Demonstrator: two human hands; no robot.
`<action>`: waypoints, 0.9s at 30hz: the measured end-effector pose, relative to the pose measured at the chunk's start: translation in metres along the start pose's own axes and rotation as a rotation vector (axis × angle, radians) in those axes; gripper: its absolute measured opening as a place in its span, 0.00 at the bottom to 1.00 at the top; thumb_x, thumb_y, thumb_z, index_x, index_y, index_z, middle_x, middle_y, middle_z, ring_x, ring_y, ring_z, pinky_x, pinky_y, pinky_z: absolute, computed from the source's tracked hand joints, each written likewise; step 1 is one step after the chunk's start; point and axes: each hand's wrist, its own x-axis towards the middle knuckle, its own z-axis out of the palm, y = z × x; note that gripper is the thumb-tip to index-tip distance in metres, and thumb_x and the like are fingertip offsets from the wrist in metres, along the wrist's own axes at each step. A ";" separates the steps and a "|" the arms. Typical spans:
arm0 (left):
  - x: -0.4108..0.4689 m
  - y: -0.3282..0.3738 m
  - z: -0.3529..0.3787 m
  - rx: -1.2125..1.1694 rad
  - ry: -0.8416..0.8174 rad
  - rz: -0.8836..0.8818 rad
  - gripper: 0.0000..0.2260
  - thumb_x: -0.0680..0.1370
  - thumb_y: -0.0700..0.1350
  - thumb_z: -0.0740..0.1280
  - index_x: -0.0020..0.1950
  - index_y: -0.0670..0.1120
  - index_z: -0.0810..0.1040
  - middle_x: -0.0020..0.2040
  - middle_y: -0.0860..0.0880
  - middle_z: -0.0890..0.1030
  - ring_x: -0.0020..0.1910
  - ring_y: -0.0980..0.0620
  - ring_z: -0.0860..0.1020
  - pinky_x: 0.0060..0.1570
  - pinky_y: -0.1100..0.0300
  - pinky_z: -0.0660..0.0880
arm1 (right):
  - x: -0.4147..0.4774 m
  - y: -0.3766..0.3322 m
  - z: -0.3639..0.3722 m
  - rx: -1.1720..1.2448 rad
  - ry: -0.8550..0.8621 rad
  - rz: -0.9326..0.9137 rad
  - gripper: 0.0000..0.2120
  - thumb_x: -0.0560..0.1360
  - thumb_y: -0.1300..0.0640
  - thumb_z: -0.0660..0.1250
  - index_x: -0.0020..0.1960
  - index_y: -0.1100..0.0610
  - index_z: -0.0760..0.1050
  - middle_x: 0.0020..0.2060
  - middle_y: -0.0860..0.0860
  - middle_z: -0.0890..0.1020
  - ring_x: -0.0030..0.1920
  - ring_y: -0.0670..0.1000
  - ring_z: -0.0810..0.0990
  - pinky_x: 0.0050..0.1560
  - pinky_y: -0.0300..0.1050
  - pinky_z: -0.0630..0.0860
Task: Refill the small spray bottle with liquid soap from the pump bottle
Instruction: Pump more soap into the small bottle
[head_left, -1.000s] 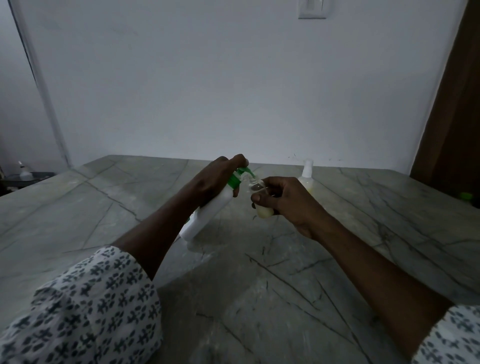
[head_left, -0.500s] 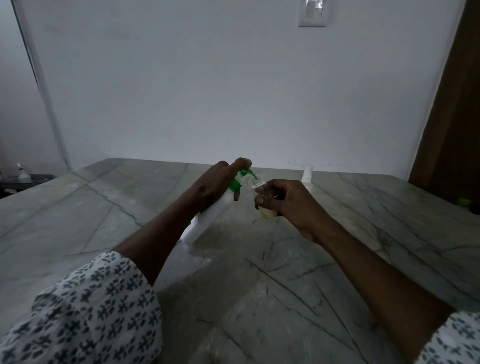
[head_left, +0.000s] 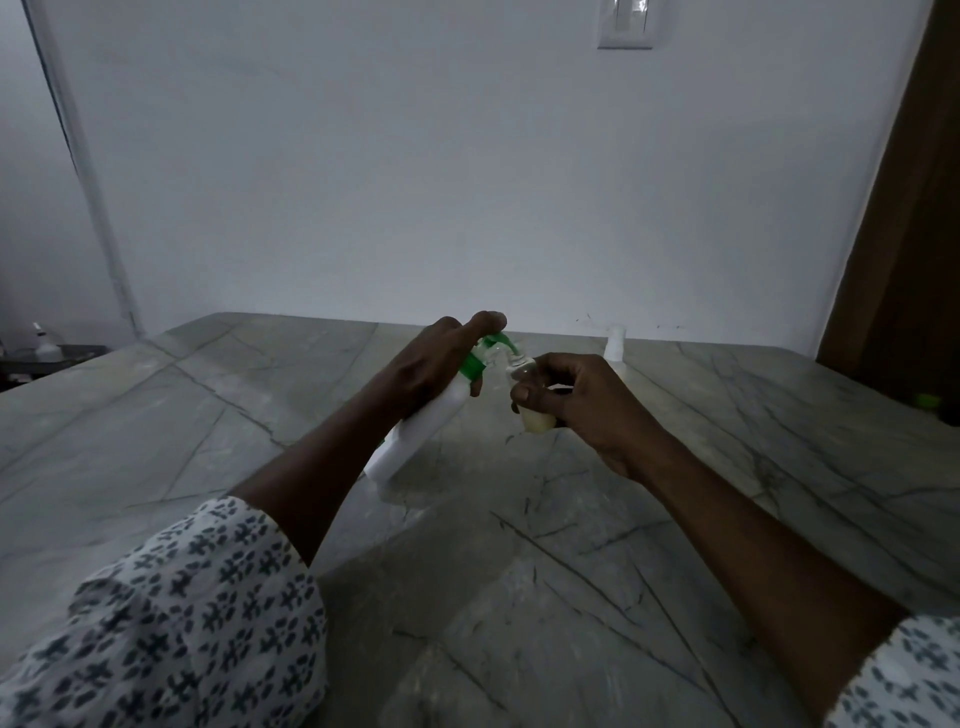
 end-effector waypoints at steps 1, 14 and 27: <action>0.000 0.000 0.000 0.009 -0.002 0.003 0.29 0.79 0.63 0.55 0.29 0.46 0.80 0.29 0.46 0.81 0.26 0.55 0.77 0.44 0.54 0.74 | 0.000 0.000 -0.001 0.009 -0.004 0.005 0.12 0.71 0.56 0.74 0.54 0.55 0.81 0.51 0.57 0.83 0.53 0.57 0.82 0.55 0.61 0.79; -0.002 0.004 0.001 0.000 0.007 -0.002 0.22 0.82 0.54 0.56 0.37 0.42 0.79 0.27 0.48 0.80 0.26 0.54 0.75 0.42 0.56 0.72 | 0.003 0.005 -0.001 0.159 -0.117 0.068 0.10 0.73 0.59 0.71 0.54 0.56 0.80 0.51 0.56 0.84 0.47 0.54 0.86 0.46 0.50 0.83; 0.002 -0.003 0.002 0.024 0.024 0.015 0.31 0.77 0.64 0.55 0.32 0.41 0.81 0.28 0.45 0.81 0.27 0.54 0.77 0.43 0.56 0.73 | 0.002 0.004 -0.002 0.182 -0.077 0.018 0.11 0.73 0.60 0.71 0.55 0.58 0.80 0.50 0.60 0.83 0.46 0.55 0.86 0.46 0.50 0.83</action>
